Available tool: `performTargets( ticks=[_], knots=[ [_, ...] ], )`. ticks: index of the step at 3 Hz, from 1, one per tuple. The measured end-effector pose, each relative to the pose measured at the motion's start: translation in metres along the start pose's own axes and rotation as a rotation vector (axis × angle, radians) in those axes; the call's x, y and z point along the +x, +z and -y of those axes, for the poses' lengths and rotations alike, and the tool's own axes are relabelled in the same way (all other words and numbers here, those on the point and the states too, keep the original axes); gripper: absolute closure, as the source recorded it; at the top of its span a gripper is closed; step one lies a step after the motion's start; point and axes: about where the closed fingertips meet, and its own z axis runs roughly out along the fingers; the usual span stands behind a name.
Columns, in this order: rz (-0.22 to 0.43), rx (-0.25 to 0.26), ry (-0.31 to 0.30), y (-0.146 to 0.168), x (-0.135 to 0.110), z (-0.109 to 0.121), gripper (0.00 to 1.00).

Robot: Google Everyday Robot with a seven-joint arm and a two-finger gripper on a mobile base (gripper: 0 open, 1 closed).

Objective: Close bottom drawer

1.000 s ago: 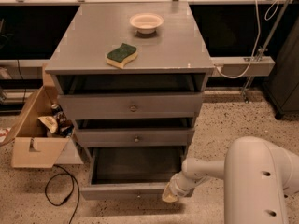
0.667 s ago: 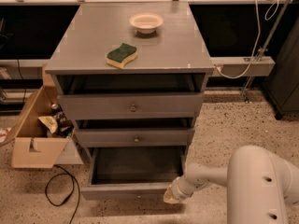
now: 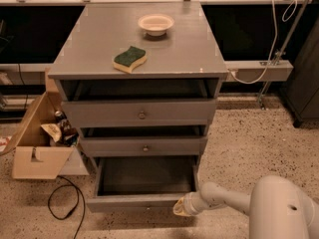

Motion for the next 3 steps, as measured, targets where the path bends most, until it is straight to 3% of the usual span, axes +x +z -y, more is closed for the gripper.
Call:
performTargets(
  ticks=[1,2,3],
  knots=[
    [0.001,0.006,0.001,0.001,0.0,0.0,1.0],
    [0.033,0.075,0.053,-0.001,0.001,0.024,1.0],
    [0.04,0.084,0.059,-0.001,0.001,0.028,1.0]
  ],
)
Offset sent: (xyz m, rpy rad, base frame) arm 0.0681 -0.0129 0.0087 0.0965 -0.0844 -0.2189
